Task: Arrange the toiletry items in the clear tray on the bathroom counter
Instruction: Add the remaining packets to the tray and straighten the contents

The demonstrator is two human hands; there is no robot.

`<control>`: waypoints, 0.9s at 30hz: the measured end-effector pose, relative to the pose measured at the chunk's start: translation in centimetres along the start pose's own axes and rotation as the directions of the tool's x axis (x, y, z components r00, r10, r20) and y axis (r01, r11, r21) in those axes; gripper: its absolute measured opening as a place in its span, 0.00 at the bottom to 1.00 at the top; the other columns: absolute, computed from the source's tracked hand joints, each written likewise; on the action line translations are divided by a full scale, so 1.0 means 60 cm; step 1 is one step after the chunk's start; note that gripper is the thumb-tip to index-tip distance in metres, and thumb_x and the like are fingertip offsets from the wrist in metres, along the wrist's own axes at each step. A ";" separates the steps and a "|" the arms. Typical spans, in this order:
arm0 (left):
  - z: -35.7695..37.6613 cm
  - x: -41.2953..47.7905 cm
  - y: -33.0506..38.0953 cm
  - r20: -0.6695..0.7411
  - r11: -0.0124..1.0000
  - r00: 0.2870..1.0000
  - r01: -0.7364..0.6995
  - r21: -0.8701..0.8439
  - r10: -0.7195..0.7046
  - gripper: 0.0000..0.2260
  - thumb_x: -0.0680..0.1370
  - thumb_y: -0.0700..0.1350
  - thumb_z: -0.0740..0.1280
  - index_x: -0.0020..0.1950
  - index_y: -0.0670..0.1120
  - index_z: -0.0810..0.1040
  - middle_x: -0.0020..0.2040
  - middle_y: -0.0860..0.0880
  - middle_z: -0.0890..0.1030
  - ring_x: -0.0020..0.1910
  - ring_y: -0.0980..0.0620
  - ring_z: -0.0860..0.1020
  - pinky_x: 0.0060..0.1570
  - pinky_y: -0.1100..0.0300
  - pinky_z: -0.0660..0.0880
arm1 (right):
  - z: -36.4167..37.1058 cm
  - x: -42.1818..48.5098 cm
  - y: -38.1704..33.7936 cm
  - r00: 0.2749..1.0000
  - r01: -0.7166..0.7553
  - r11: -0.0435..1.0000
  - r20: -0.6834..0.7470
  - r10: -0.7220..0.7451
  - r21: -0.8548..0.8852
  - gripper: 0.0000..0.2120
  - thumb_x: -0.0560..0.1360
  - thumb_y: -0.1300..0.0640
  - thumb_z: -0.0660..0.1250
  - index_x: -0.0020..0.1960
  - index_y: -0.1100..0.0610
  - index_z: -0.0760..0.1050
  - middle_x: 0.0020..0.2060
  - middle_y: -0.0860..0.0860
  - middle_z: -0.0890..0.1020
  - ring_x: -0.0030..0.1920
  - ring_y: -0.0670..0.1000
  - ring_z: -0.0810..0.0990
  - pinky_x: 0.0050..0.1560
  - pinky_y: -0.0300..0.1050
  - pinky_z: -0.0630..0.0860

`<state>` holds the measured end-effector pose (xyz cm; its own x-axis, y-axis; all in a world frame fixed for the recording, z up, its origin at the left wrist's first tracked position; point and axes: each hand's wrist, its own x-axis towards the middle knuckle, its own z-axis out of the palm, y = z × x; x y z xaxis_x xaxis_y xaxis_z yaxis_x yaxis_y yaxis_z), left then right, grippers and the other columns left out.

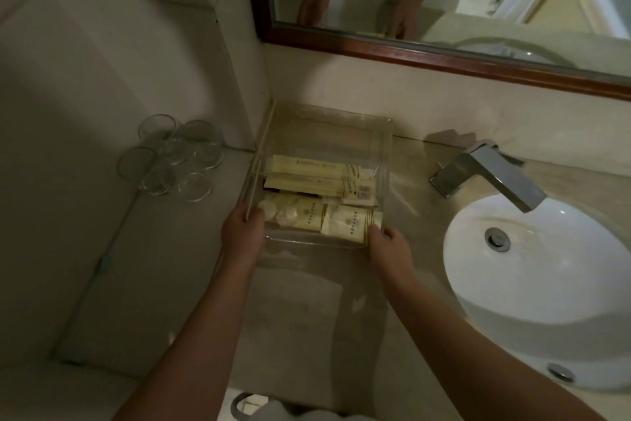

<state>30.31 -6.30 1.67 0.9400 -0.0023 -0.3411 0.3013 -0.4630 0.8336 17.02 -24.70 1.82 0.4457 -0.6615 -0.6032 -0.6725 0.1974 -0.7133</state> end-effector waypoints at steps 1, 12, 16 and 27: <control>0.001 0.000 0.003 0.000 1.000 1.000 0.002 -0.009 -0.002 0.17 0.69 0.50 0.60 0.50 0.44 0.82 0.46 0.44 0.83 0.47 0.44 0.80 0.49 0.53 0.75 | 0.003 0.004 -0.004 0.999 -0.031 0.999 -0.012 0.031 0.007 0.24 0.77 0.44 0.62 0.70 0.55 0.70 0.58 0.54 0.79 0.54 0.54 0.80 0.56 0.56 0.80; 0.007 0.014 0.007 0.007 0.998 0.999 0.045 -0.039 -0.045 0.16 0.70 0.50 0.62 0.51 0.44 0.82 0.47 0.45 0.84 0.48 0.46 0.80 0.52 0.50 0.77 | 0.013 0.035 -0.025 0.991 -0.114 0.994 -0.073 0.114 0.003 0.26 0.77 0.44 0.64 0.68 0.60 0.69 0.57 0.55 0.77 0.54 0.54 0.76 0.53 0.51 0.75; 0.010 0.019 0.009 0.007 0.999 0.999 0.032 -0.034 -0.032 0.15 0.70 0.49 0.62 0.49 0.44 0.82 0.45 0.44 0.84 0.47 0.45 0.80 0.49 0.51 0.76 | 0.014 0.041 -0.034 0.986 -0.149 0.989 -0.078 0.150 0.022 0.27 0.75 0.43 0.66 0.66 0.61 0.70 0.55 0.56 0.77 0.51 0.55 0.75 0.53 0.52 0.75; 0.027 0.051 0.016 -0.002 0.998 1.000 0.002 -0.058 -0.002 0.11 0.73 0.45 0.63 0.50 0.44 0.82 0.44 0.46 0.82 0.45 0.47 0.79 0.45 0.56 0.74 | 0.025 0.038 -0.052 0.991 -0.121 0.985 -0.046 0.128 0.123 0.28 0.75 0.43 0.68 0.66 0.60 0.68 0.55 0.54 0.76 0.51 0.53 0.76 0.49 0.49 0.74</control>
<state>33.20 -8.19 0.74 0.9398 0.0000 -0.3417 0.3115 -0.4110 0.8568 21.04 -25.73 2.13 0.3283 -0.6634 -0.6724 -0.6438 0.3638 -0.6732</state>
